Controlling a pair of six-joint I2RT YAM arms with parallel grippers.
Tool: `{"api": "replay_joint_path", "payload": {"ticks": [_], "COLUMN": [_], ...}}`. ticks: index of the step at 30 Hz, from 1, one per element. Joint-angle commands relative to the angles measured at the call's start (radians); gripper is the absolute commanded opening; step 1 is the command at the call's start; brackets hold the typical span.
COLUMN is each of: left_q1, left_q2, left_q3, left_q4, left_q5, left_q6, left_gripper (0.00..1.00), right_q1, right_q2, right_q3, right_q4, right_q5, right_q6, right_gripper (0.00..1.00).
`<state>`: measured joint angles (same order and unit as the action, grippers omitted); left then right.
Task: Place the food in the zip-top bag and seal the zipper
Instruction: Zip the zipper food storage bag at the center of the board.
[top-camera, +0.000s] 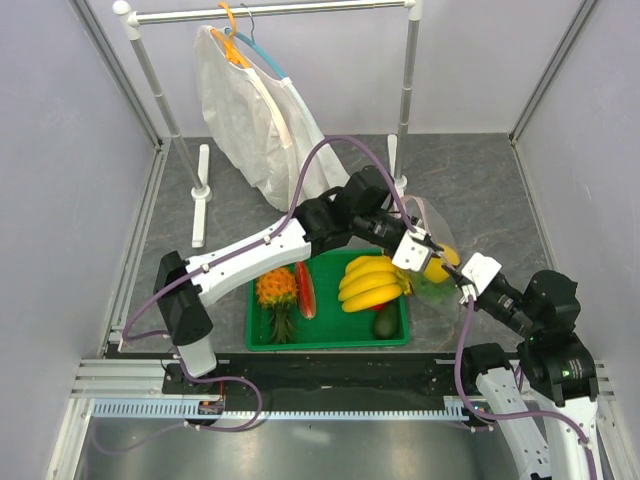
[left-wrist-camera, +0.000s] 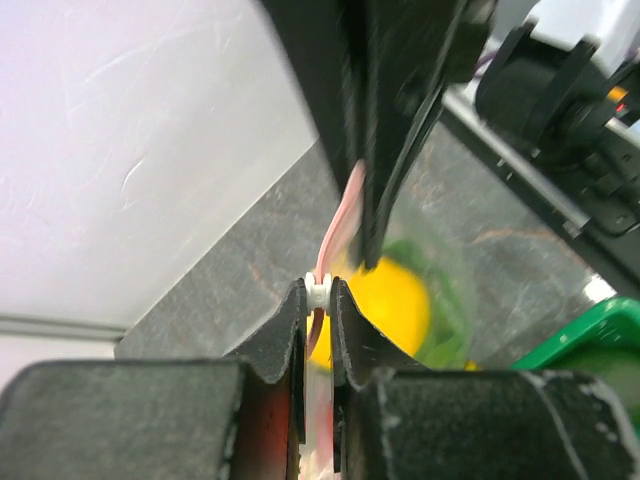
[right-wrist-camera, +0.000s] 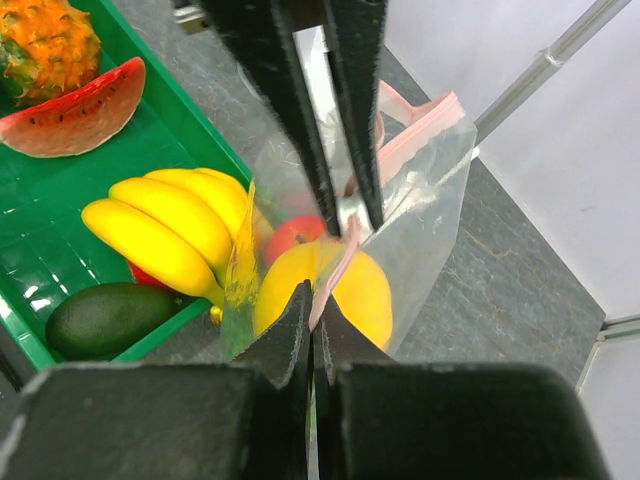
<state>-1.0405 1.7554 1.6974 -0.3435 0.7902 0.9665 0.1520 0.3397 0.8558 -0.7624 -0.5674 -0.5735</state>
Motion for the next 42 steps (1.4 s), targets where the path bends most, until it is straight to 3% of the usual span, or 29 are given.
{"api": "replay_joint_path", "payload": {"ticks": [1,22,36,42], "left_q1": [0.072,0.277,0.341,0.330], "left_q2": [0.038,0.147,0.202,0.174], "left_q3": [0.030,0.202,0.289,0.295], "left_q4": [-0.011,-0.046,-0.046,-0.048], "left_q5": [-0.088,-0.167,-0.197,-0.146], "left_q6": [0.106,0.294,0.317,0.252], "left_gripper": [0.04,0.04,0.04,0.04], "right_q1": [0.003,0.007,0.050,0.055], "right_q2": [-0.025,-0.082,-0.091,-0.064], "right_q3": [0.051,0.080,0.094,0.083], "right_q4": [0.009,-0.031,-0.054,-0.026], "right_q5": [-0.042,0.058,0.164,0.198], "right_q6": [-0.009,0.000,0.026,0.067], "right_gripper": [0.00,0.00,0.00,0.00]}}
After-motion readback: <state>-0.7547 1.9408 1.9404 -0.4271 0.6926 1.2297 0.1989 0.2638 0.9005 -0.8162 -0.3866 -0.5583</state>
